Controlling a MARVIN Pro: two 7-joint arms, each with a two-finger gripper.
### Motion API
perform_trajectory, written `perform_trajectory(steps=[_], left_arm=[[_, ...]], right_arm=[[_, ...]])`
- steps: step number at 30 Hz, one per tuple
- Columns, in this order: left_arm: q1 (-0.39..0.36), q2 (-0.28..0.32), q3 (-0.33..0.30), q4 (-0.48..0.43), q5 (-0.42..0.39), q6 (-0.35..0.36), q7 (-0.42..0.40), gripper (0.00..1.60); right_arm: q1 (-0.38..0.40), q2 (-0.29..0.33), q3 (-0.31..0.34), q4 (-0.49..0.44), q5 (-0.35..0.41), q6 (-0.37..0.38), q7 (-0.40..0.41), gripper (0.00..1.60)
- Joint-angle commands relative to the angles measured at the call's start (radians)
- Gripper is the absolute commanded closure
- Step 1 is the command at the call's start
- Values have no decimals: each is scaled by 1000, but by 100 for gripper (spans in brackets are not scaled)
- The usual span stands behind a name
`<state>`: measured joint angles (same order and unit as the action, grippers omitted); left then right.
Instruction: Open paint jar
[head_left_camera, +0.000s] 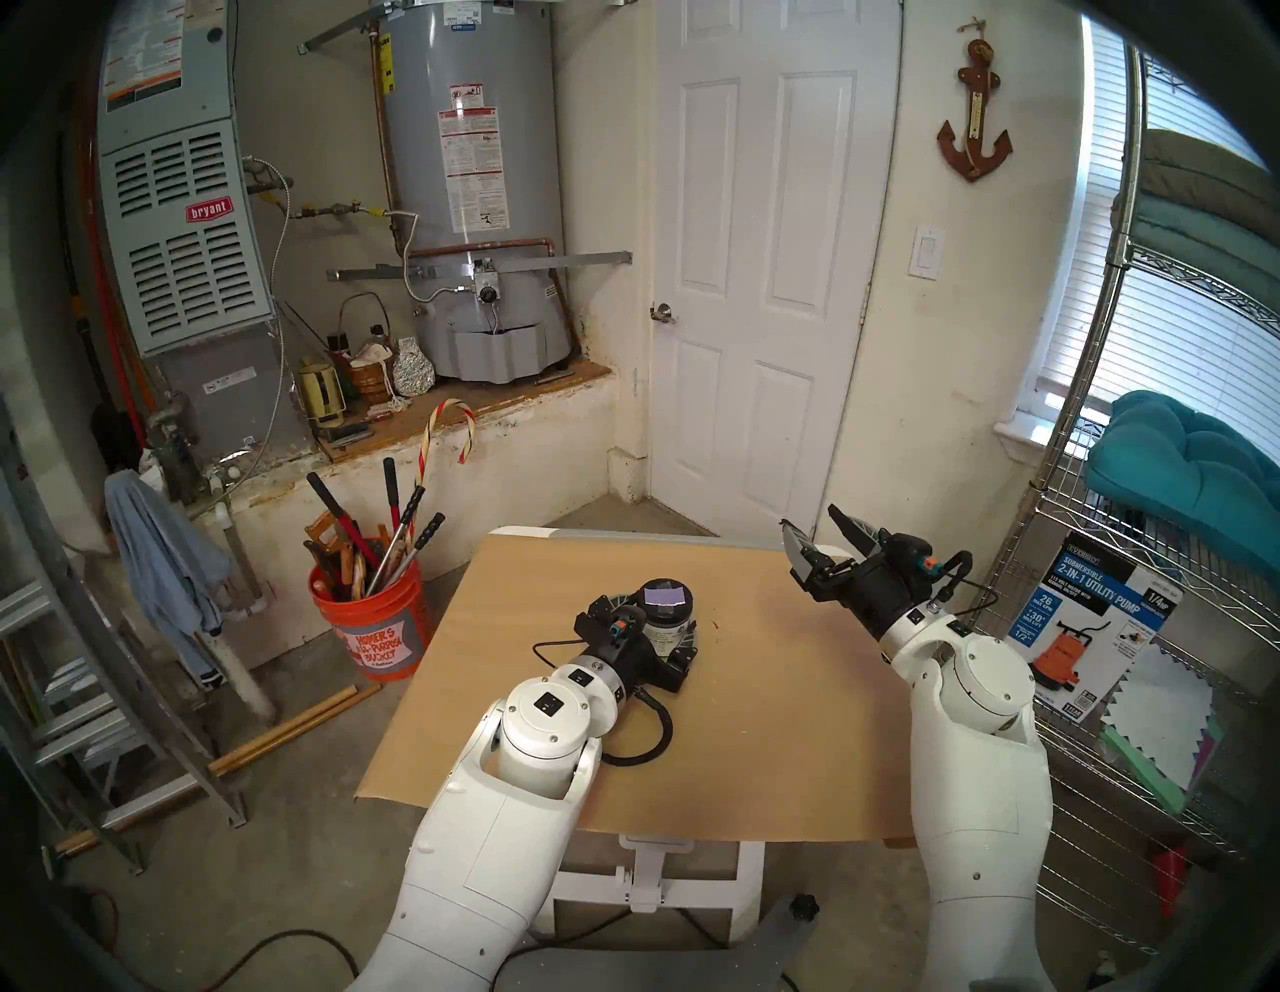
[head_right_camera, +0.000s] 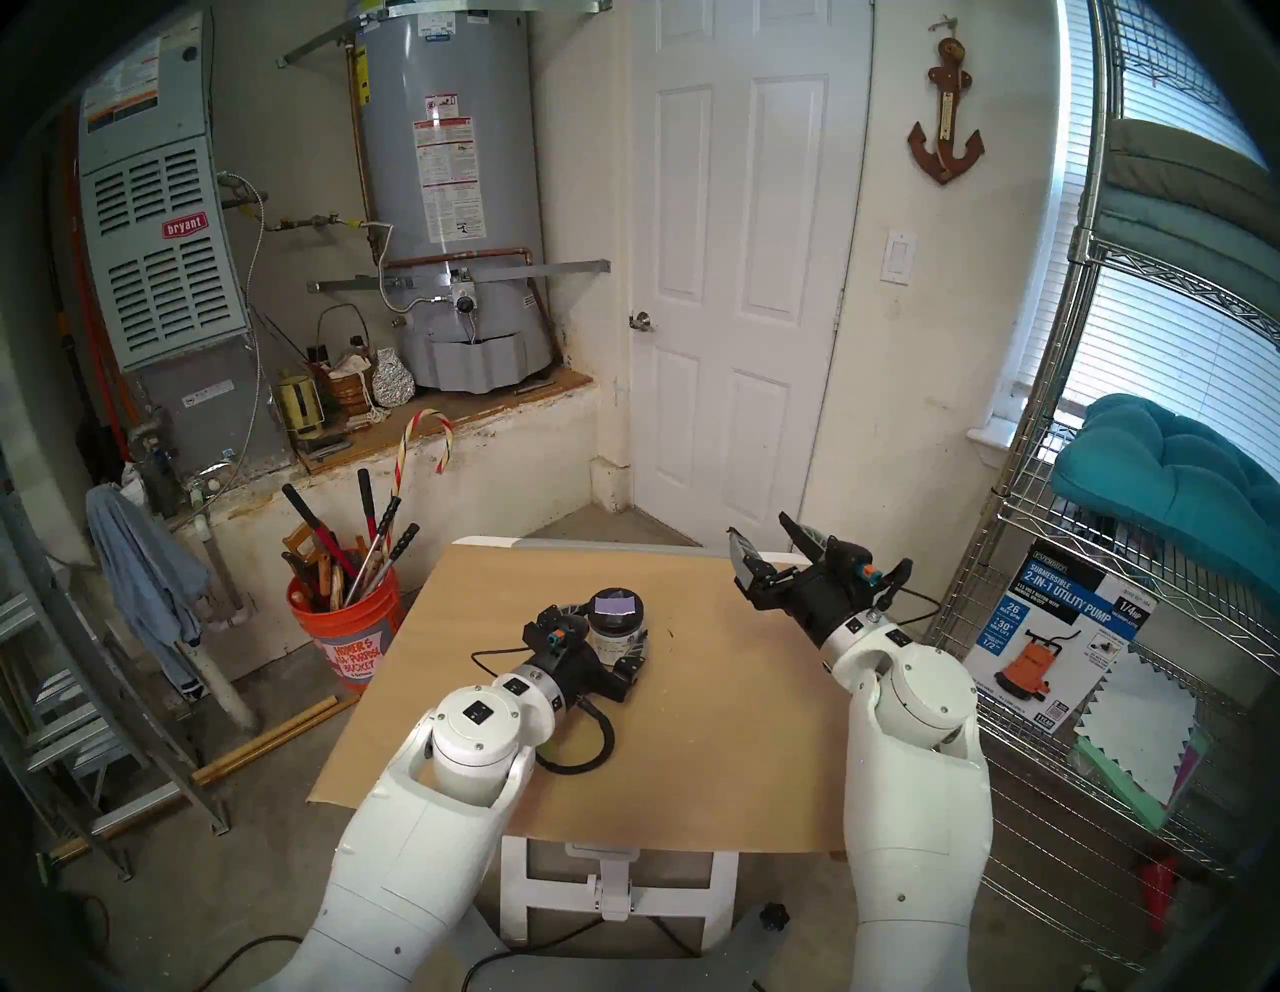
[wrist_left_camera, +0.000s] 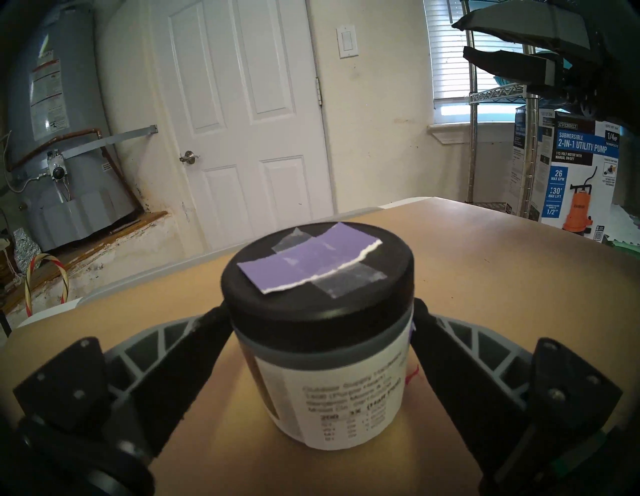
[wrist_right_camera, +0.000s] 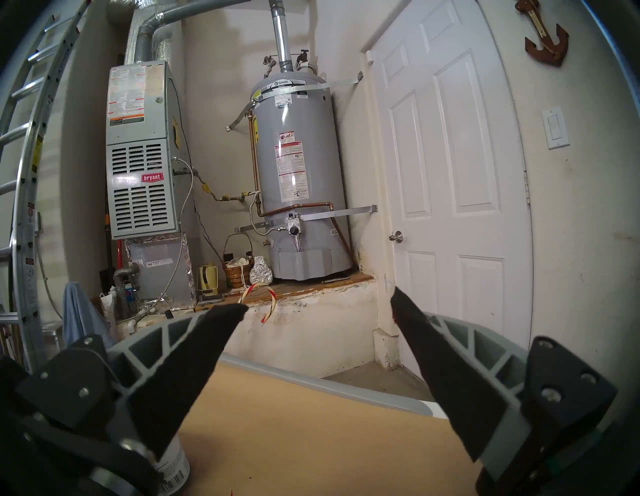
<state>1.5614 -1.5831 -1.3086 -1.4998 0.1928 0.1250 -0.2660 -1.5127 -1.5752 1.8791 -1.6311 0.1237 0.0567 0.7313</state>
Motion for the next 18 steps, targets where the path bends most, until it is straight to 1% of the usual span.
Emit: perform_trajectory(steps=[1,2,6,12,13,14,15,16,18], left_arm=[[-58,-15,17,40,-6,-58,41,0],[-64,-16,18,51,-11,-63,52,0],[-74,-20,12,70,-12,-84,39,0],[-81,-16,14,78,-17,-96,44,0],[-81,-15,14,78,-18,-97,44,14],[-82,-14,14,78,-18,-98,43,40],[-83,-13,15,78,-20,-97,41,52],[-83,-12,14,78,-21,-97,40,43],[-84,-10,14,77,-25,-96,36,34]], right_arm=[[13,-4,-1,-20,5,0,-1,0],[13,-4,0,-20,5,0,-1,0],[14,-4,1,-18,4,-1,0,0],[16,-4,2,-15,4,0,2,0],[16,-4,3,-15,3,0,2,0],[16,-4,3,-15,3,0,2,0],[16,-4,3,-14,3,0,2,0],[17,-5,3,-14,3,0,2,0],[17,-5,3,-13,2,0,1,0]])
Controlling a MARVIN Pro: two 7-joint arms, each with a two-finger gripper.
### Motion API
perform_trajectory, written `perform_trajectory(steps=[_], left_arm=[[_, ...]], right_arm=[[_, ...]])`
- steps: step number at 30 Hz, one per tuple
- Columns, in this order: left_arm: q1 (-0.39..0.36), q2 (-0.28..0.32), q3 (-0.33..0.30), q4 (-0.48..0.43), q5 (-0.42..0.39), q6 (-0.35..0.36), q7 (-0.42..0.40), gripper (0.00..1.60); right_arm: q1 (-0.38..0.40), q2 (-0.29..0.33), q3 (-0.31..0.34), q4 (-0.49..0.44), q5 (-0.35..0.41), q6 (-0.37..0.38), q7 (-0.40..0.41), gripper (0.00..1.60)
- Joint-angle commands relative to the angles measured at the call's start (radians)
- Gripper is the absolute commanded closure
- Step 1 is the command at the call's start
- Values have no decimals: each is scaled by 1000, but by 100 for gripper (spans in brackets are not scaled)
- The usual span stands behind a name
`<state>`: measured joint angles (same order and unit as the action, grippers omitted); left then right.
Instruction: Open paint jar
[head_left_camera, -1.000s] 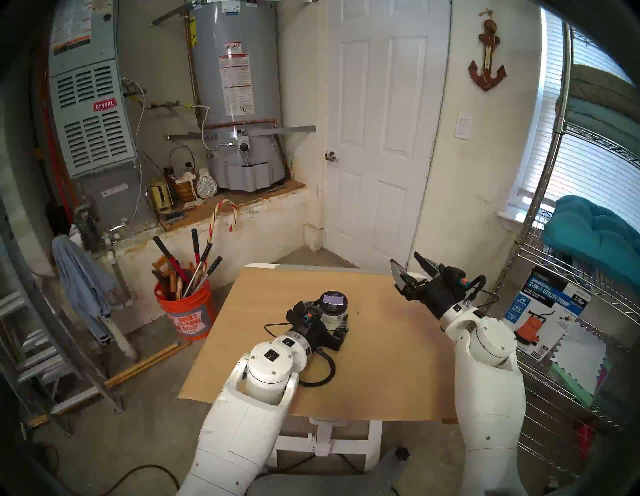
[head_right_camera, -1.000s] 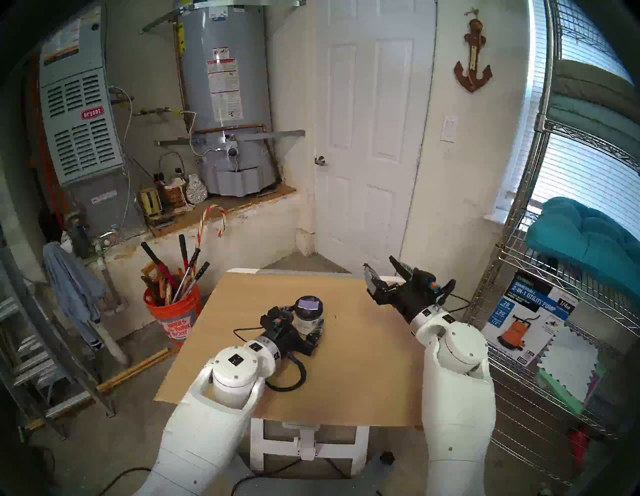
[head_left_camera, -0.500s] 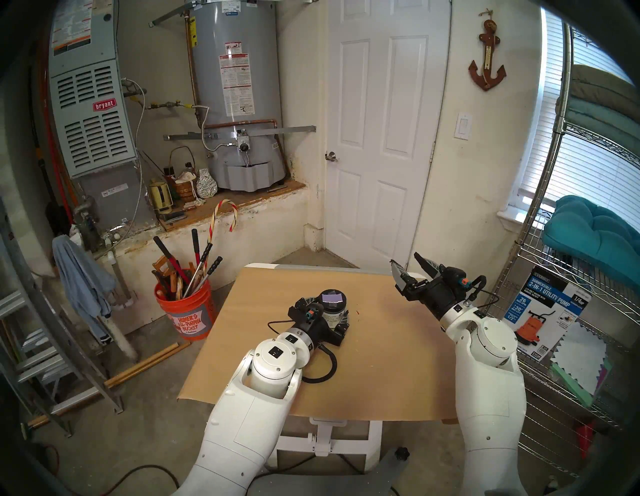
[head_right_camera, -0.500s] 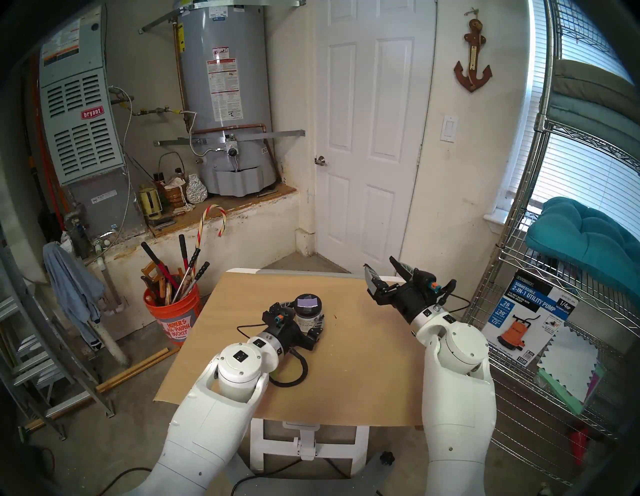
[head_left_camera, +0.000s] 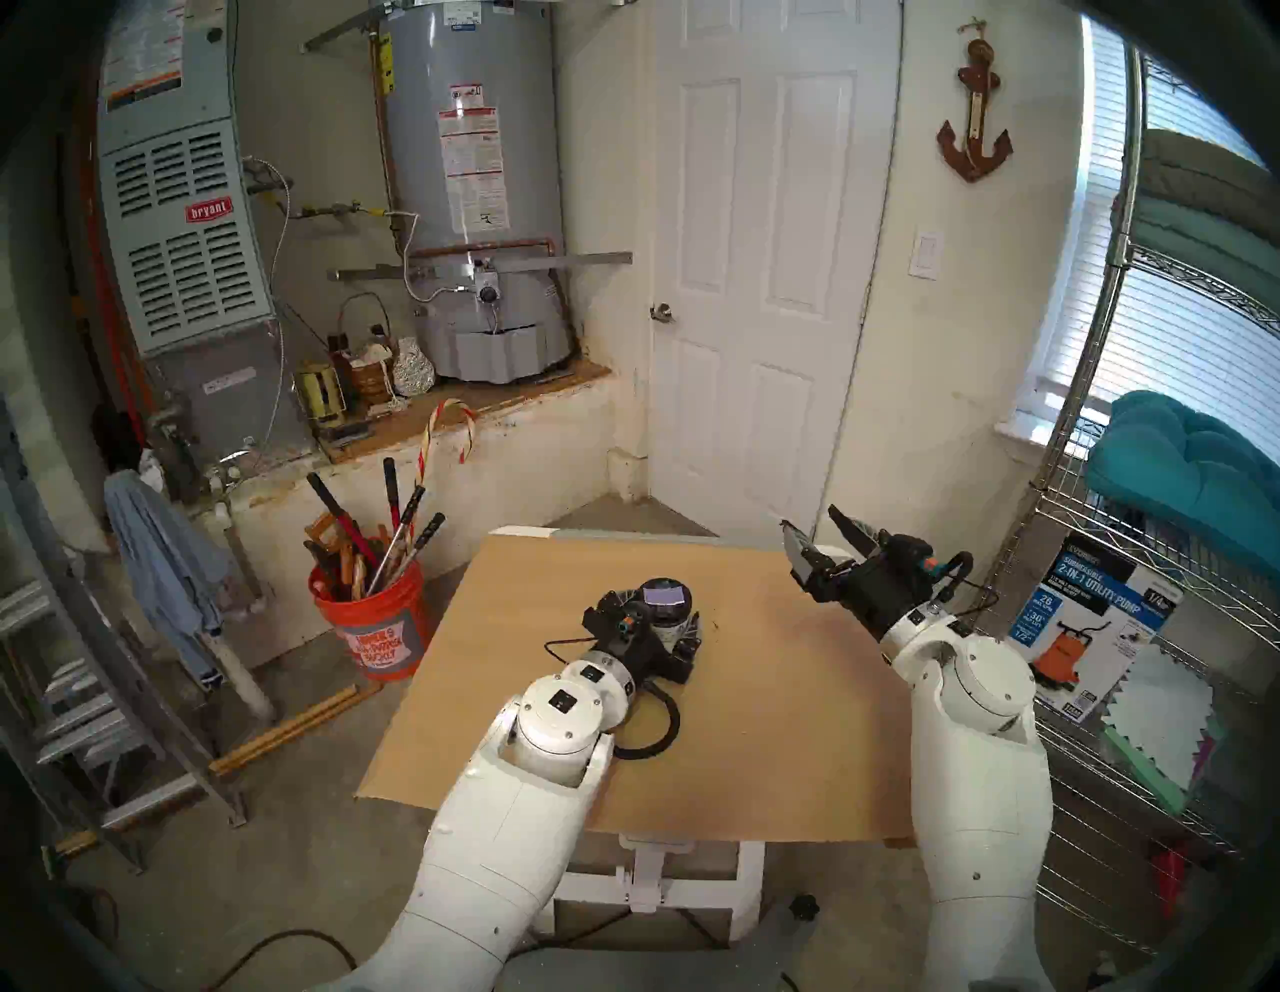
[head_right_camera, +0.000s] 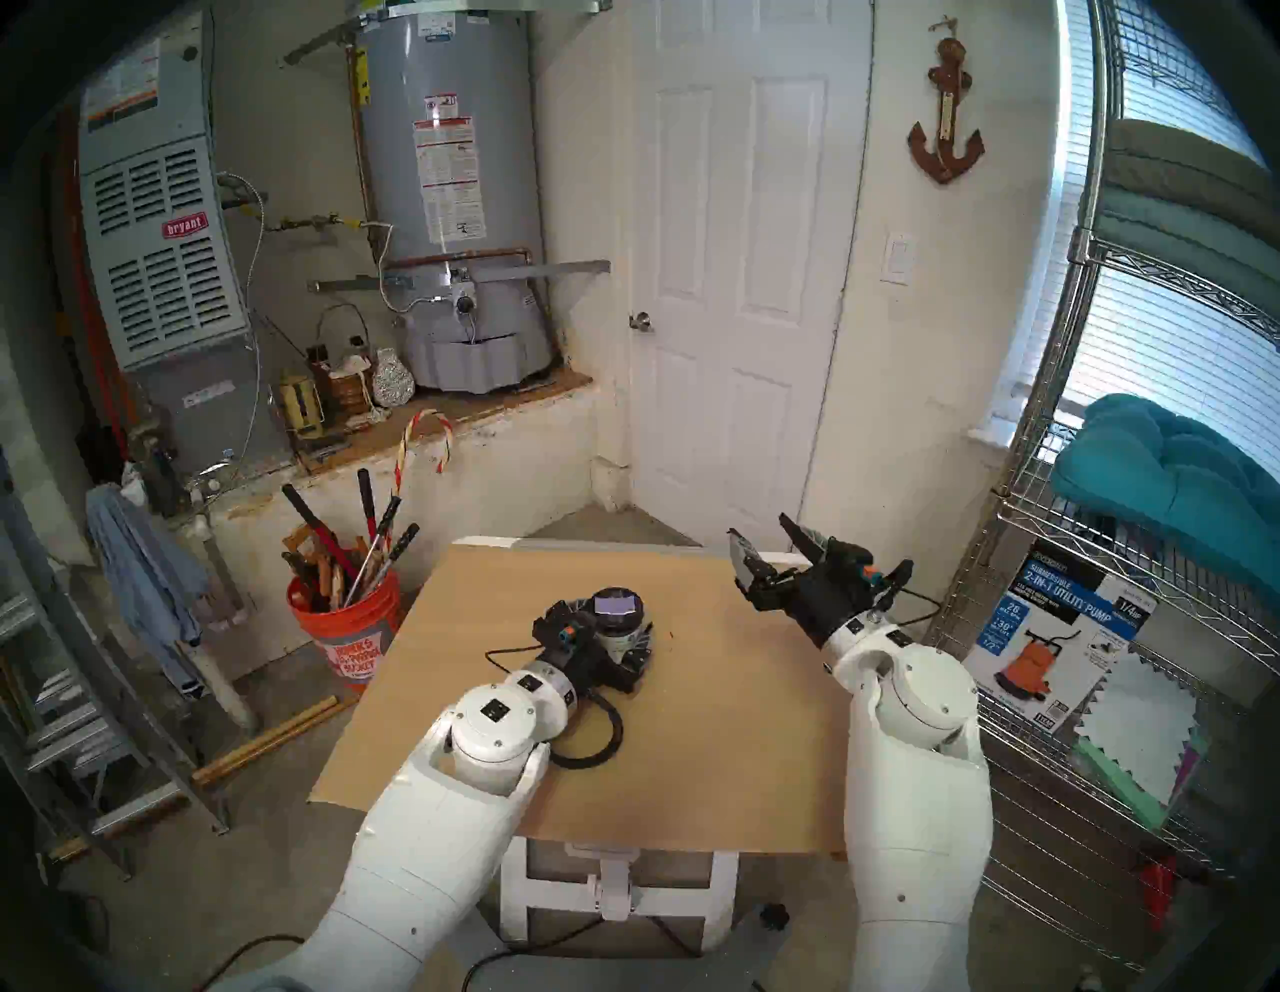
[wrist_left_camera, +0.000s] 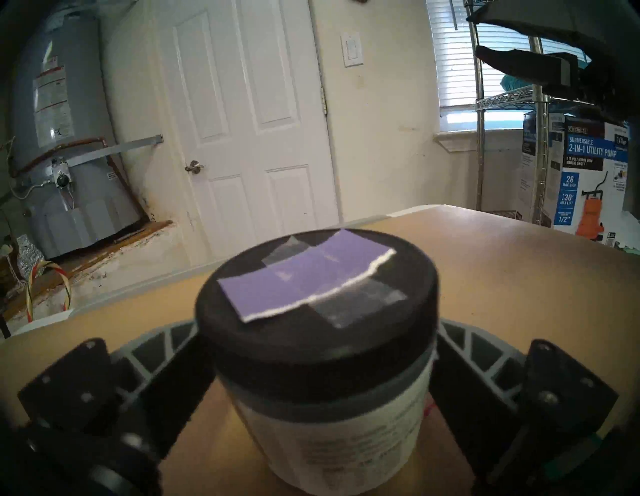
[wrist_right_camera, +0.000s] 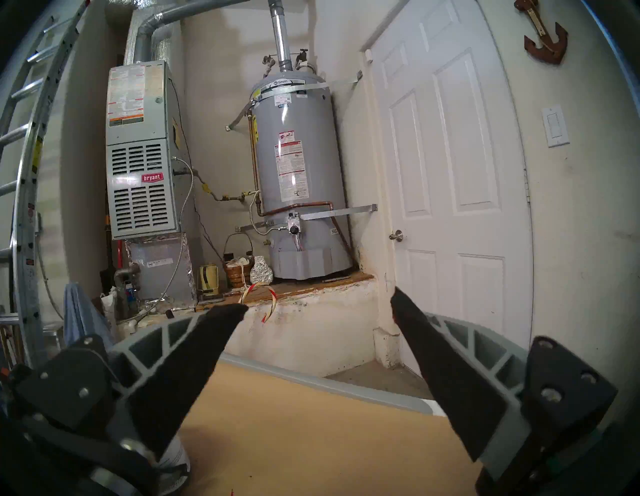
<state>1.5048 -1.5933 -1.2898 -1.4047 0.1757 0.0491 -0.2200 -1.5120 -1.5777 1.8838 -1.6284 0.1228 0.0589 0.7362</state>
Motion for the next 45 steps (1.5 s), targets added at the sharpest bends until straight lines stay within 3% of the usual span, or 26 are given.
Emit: perform_trajectory(steps=[1,3,4,5,6,7,8,17,25,29,36,40,45], left_arm=[[-28,1,-5,-18,-9,-20,-11,48],[-28,3,-7,-19,-15,-19,-16,63],[-28,4,-7,-19,-18,-20,-20,86],[-28,4,-9,-19,-21,-21,-22,96],[-26,5,-12,-20,-29,-25,-30,95],[-25,7,-12,-22,-29,-26,-33,144],[-24,9,-12,-23,-29,-31,-36,160],[-10,43,-31,-10,-50,-139,-78,160],[-72,36,-57,114,-58,-242,-68,160],[-77,64,-52,96,-103,-239,-152,160],[-38,91,-72,-9,-152,-157,-239,160],[-17,99,-65,-61,-158,-122,-279,160],[-1,92,-80,-109,-158,-78,-268,160]], right_arm=[[17,-2,-1,-16,3,-2,-4,0],[18,-2,-1,-14,2,-2,-4,0],[18,-2,-1,-14,2,-2,-4,0],[18,-2,-1,-14,2,-2,-4,0],[19,-2,-1,-13,2,-2,-3,0],[19,-1,-1,-13,2,-2,-2,0],[20,0,-1,-13,1,-1,-1,0],[20,36,-9,-2,0,-2,49,0],[12,55,-15,6,-5,-5,78,0],[3,73,-23,10,-2,-20,115,0],[-3,76,-24,4,-4,-23,128,0],[-4,73,-23,4,-3,-24,129,0],[-7,69,-26,7,-3,-27,132,0]])
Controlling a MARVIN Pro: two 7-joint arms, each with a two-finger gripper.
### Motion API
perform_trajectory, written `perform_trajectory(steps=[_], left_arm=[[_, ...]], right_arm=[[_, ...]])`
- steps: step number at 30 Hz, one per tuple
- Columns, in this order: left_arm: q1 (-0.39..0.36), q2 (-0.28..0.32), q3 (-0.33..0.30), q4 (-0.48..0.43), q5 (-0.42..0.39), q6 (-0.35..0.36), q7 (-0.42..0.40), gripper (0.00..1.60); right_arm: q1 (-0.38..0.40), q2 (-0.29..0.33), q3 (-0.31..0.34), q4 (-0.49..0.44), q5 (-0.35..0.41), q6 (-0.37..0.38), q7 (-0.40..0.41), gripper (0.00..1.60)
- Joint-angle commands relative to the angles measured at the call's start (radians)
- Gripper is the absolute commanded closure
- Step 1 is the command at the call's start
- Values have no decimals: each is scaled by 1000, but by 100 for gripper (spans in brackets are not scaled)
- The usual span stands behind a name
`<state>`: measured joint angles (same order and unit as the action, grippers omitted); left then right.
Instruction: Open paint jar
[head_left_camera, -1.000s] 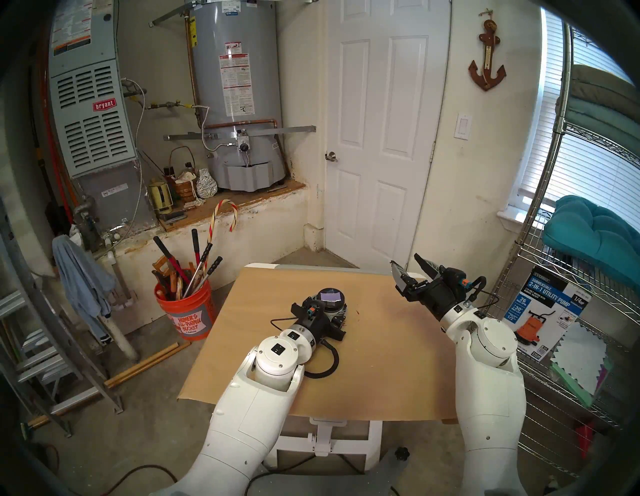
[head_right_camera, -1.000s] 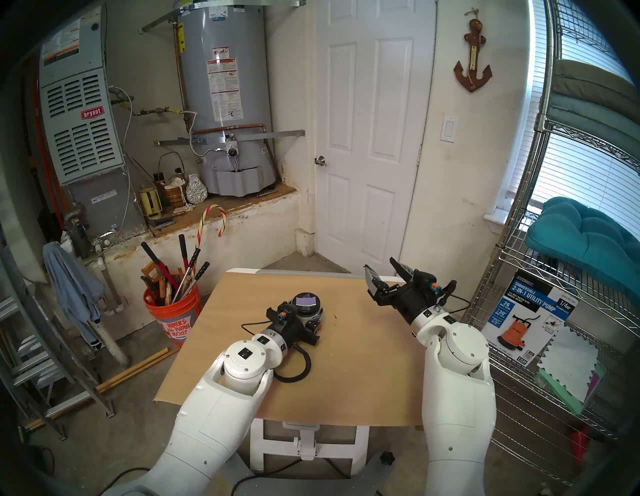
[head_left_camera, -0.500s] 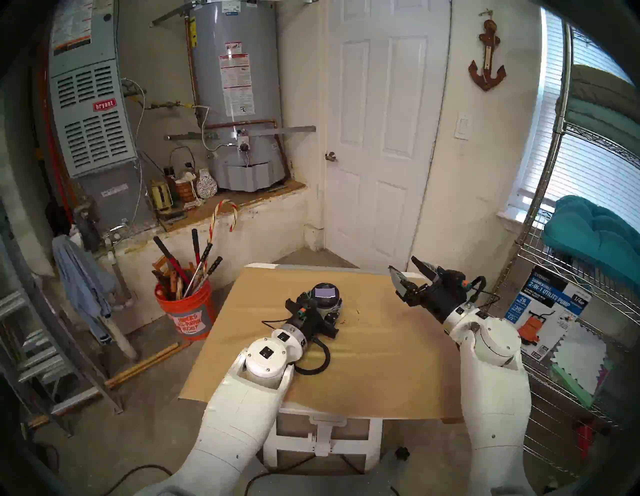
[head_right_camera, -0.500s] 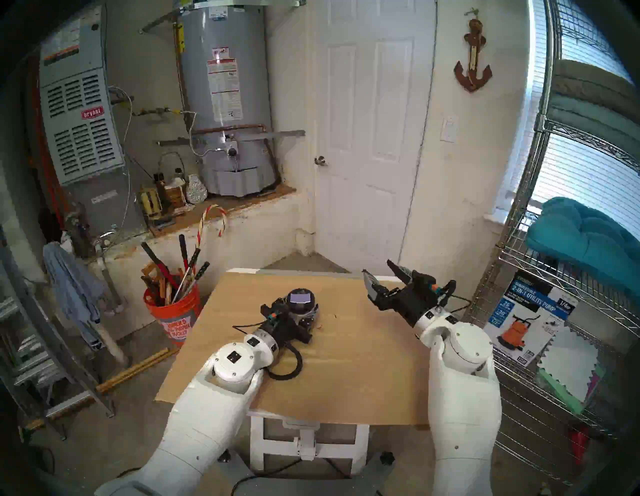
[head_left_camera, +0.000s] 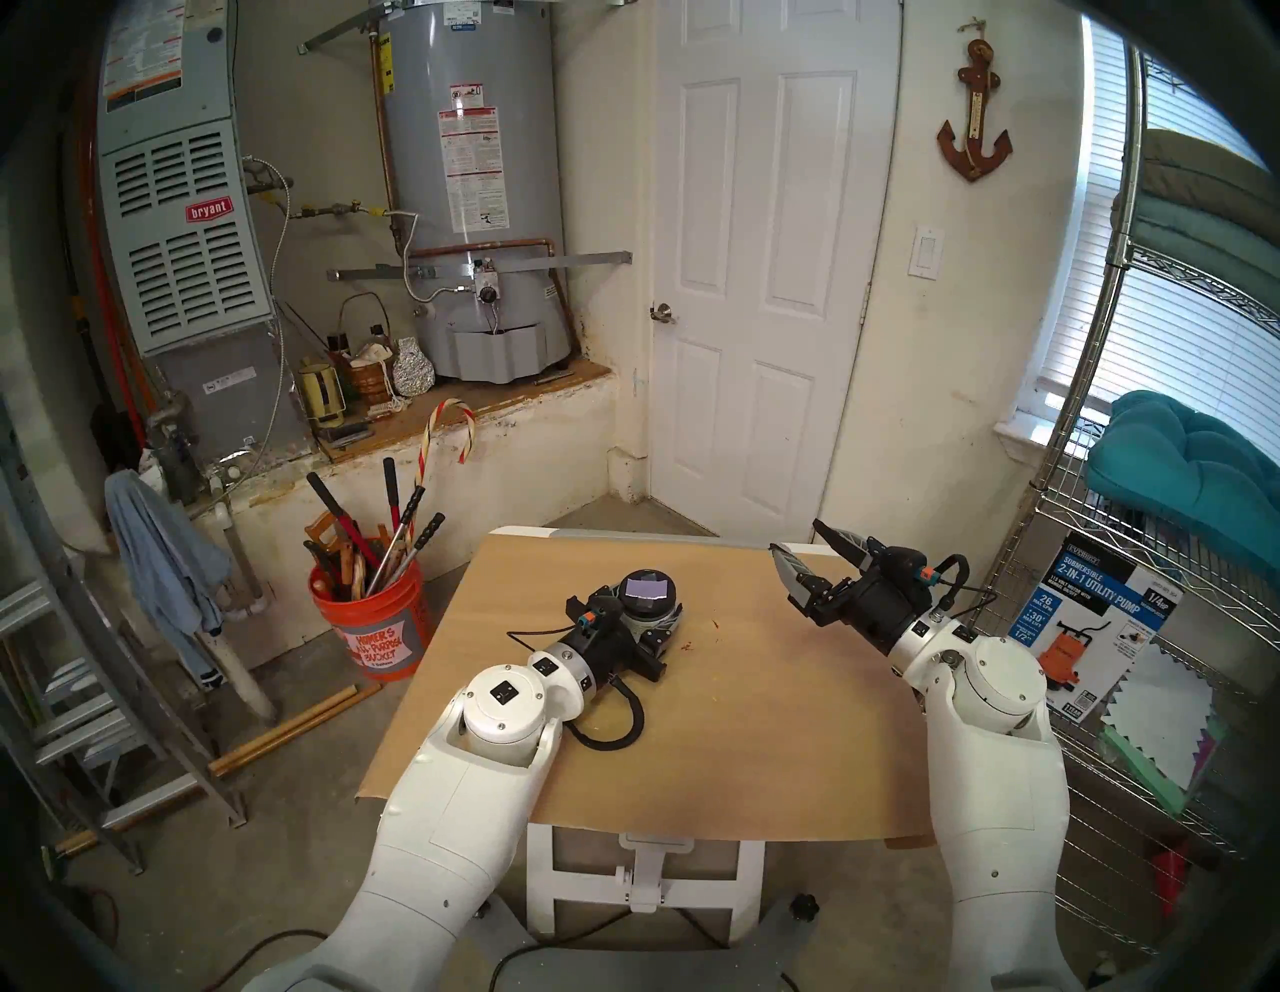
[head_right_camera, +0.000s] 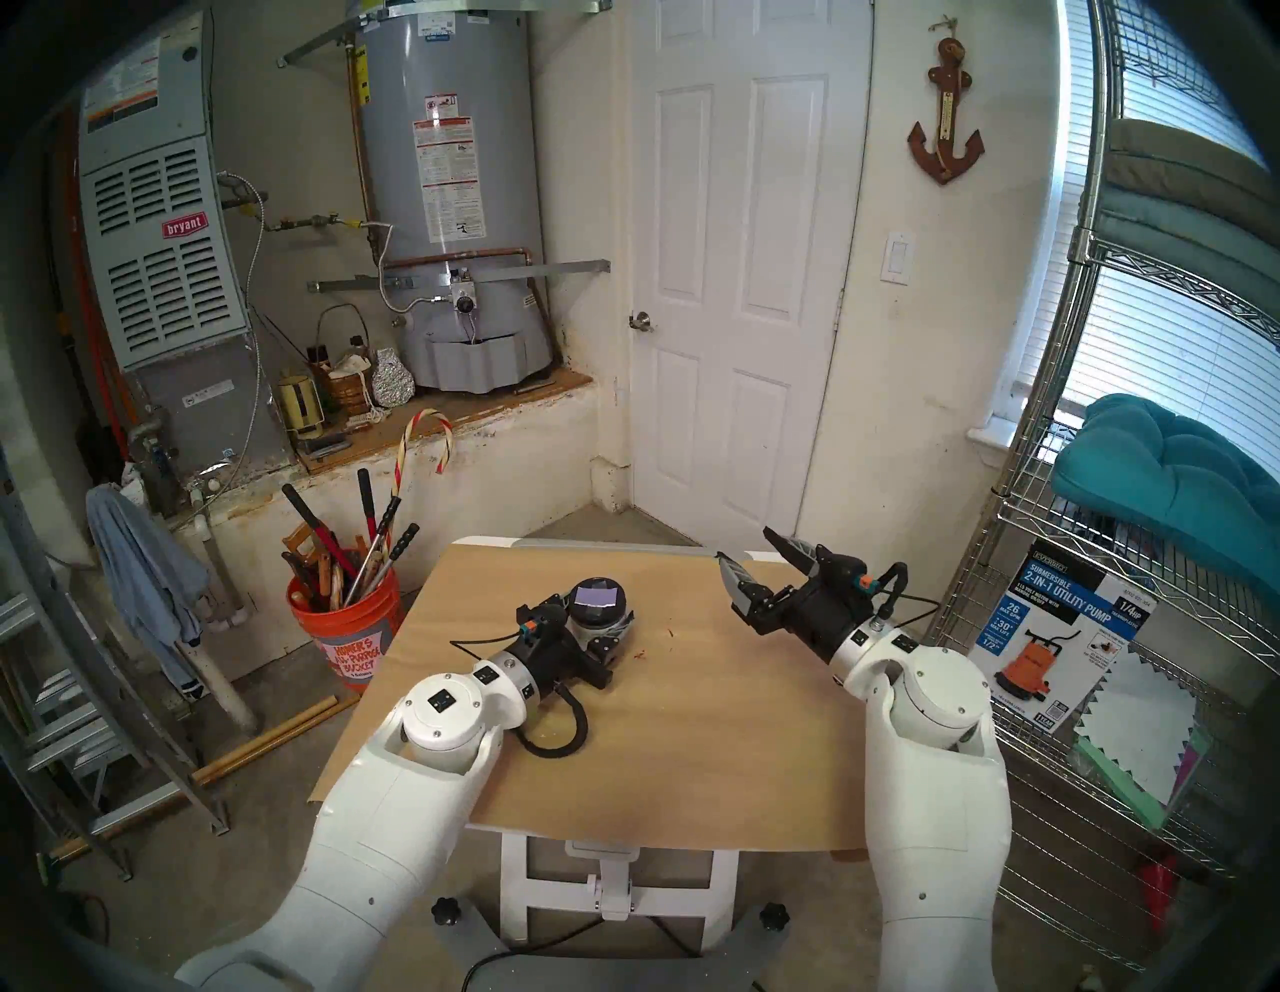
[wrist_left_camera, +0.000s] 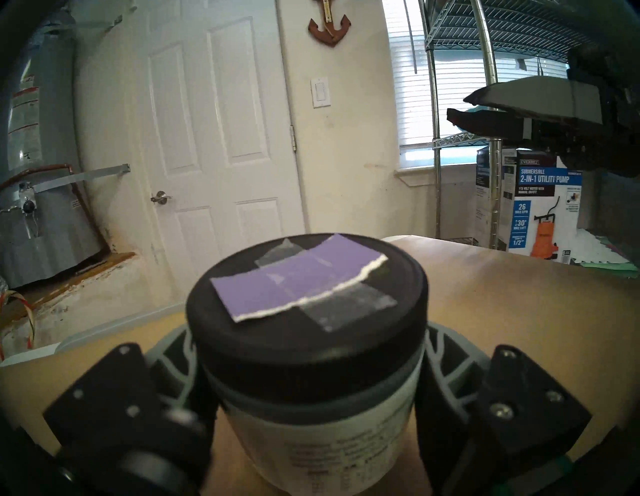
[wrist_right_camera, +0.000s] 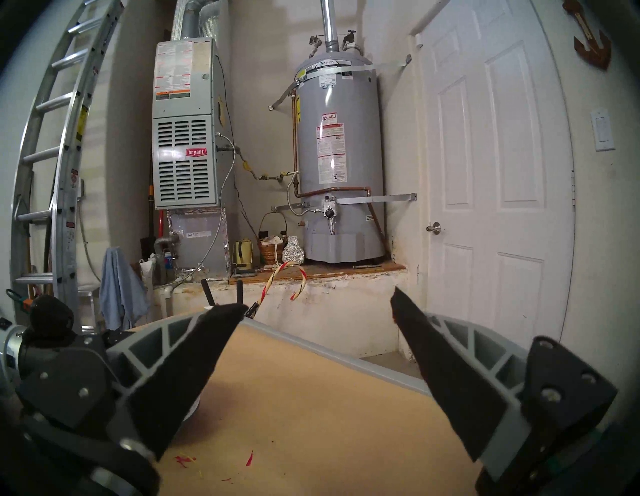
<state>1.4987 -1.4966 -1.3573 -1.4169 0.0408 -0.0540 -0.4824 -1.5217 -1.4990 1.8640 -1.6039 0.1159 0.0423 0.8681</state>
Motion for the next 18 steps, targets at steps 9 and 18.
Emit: perform_trajectory(steps=[9,18], left_arm=[[9,38,-61,-193,-77,131,-92,160],[6,64,-87,-214,-97,193,-158,160]], right_arm=[[-4,1,-22,-24,2,-21,36,0],[-4,3,-27,-30,1,-26,60,0]])
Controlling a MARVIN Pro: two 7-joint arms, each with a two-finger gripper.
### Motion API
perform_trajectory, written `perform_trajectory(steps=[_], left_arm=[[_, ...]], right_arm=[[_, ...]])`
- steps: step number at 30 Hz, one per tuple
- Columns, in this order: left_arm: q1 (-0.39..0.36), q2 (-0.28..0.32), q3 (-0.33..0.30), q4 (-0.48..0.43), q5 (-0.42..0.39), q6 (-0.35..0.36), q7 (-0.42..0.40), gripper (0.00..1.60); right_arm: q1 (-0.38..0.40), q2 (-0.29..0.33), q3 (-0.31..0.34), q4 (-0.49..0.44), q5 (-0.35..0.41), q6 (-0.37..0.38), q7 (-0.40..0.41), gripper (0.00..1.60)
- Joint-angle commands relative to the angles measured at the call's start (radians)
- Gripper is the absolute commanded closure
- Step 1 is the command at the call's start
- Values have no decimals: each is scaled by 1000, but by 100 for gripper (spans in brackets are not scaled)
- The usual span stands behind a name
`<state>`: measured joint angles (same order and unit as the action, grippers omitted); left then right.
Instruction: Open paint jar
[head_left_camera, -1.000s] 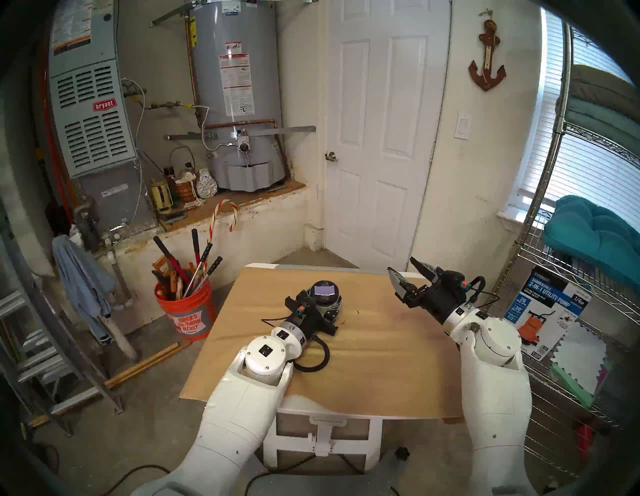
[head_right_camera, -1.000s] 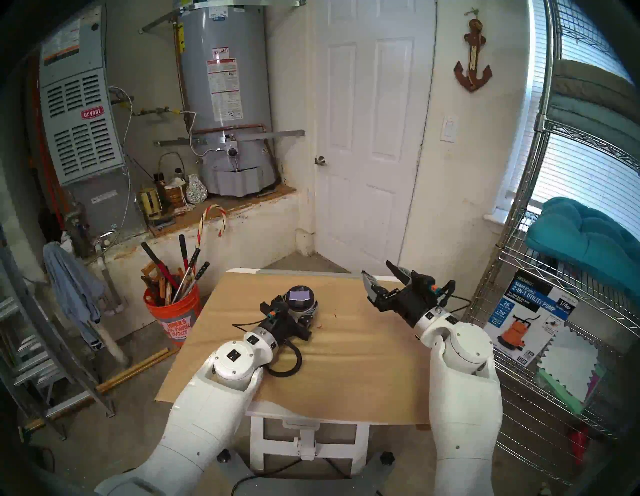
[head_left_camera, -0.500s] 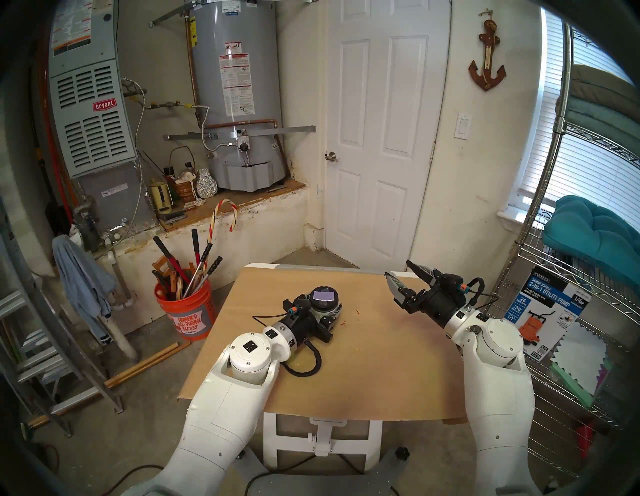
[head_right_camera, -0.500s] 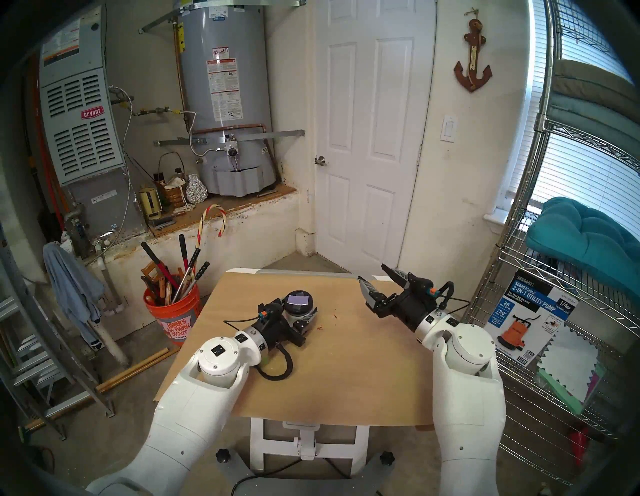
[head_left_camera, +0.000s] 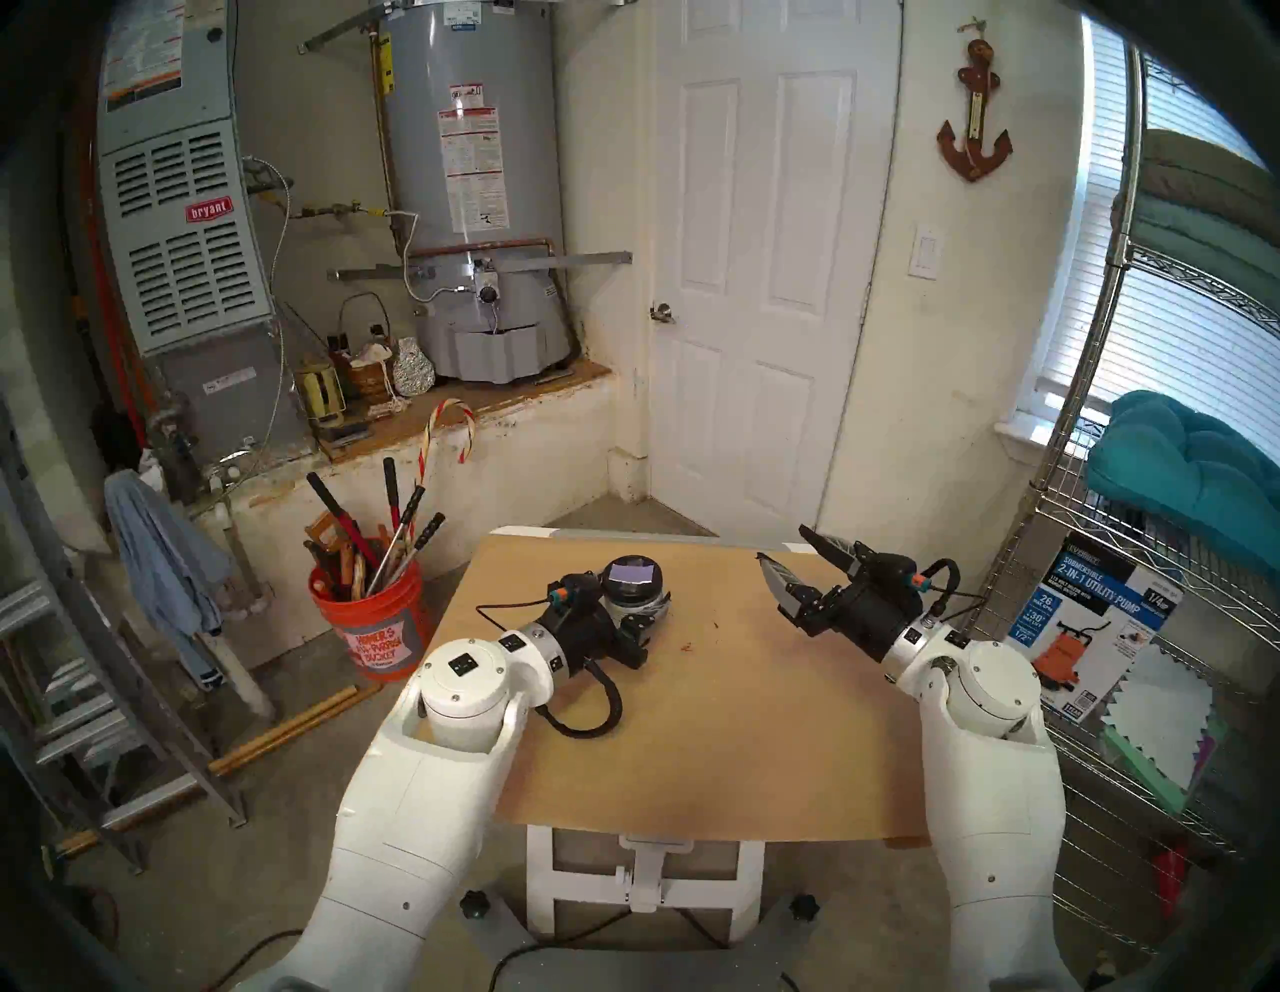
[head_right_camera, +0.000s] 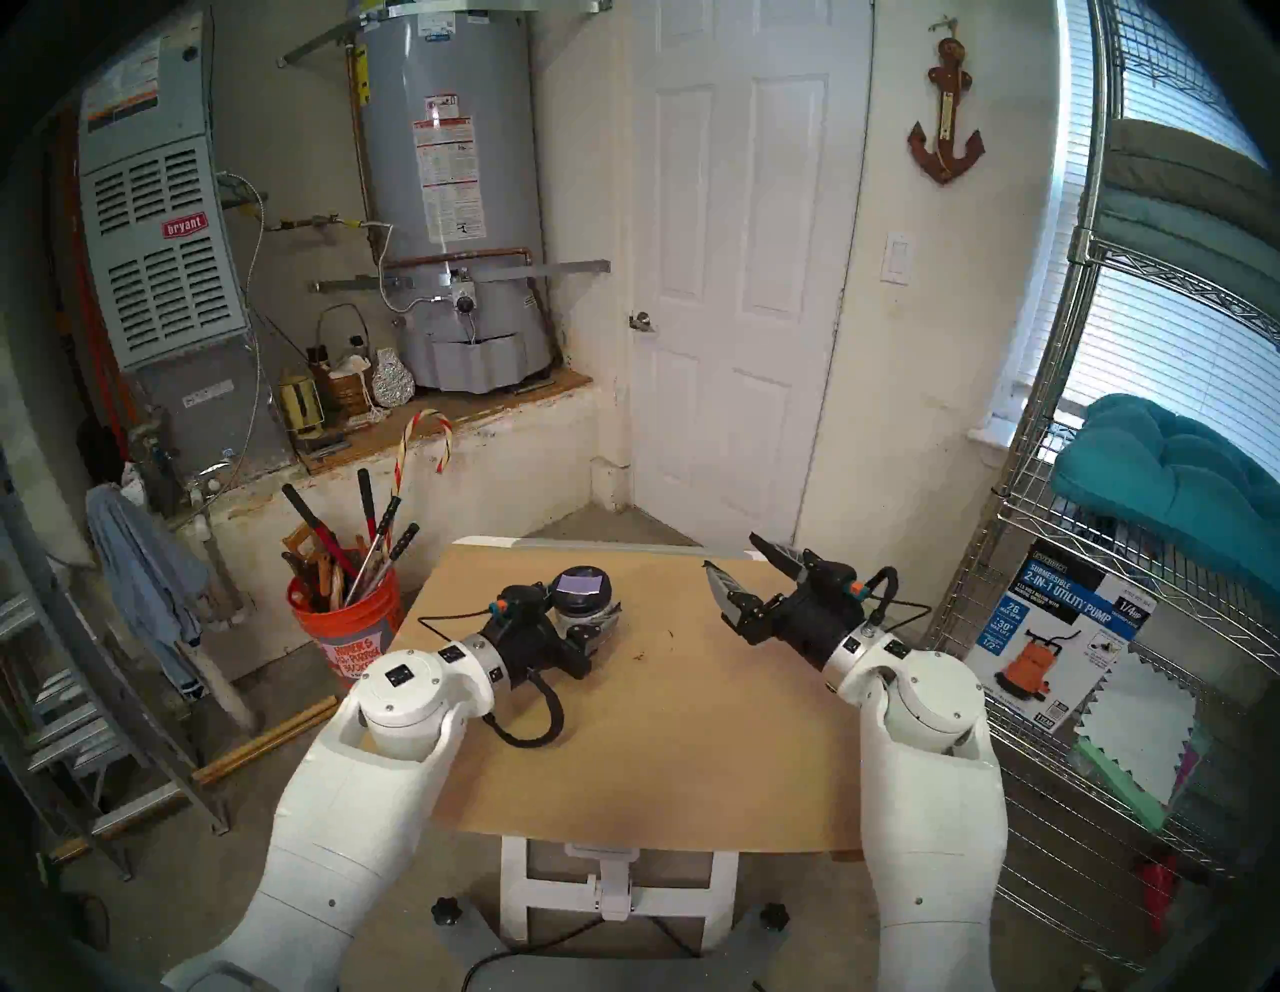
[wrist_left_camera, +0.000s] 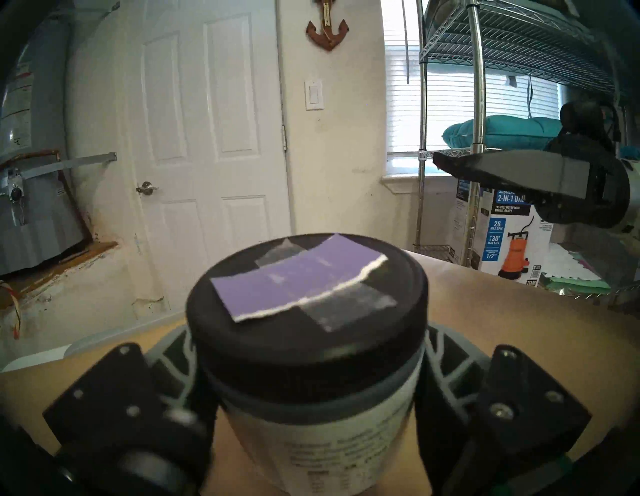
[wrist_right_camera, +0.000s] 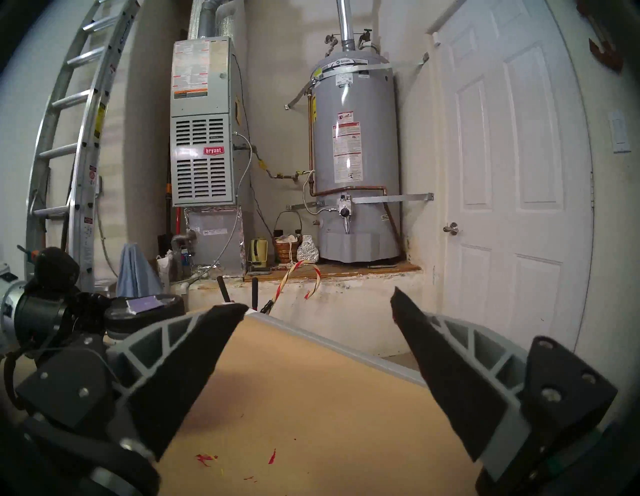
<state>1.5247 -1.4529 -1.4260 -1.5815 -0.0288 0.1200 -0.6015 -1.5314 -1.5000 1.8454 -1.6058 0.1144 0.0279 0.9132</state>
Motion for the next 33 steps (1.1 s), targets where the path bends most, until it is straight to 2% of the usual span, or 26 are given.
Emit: perform_trajectory(steps=[1,5,16,18,24,33], left_arm=[[-19,8,-25,-42,-36,17,-33,160],[-34,5,-8,-16,-11,40,-31,160],[-39,36,35,11,34,13,-65,160],[-39,45,39,14,34,4,-86,160],[-31,53,46,21,65,-31,-80,160],[-23,61,56,27,85,-82,-98,160]], right_arm=[[5,4,-9,-29,2,-11,17,0],[5,4,-10,-30,1,-11,24,0],[-12,21,-31,-54,-1,-5,80,0],[-21,30,-37,-60,-2,1,99,0],[-48,47,-51,-82,-9,0,133,0],[-72,43,-75,-102,-25,-7,146,0]])
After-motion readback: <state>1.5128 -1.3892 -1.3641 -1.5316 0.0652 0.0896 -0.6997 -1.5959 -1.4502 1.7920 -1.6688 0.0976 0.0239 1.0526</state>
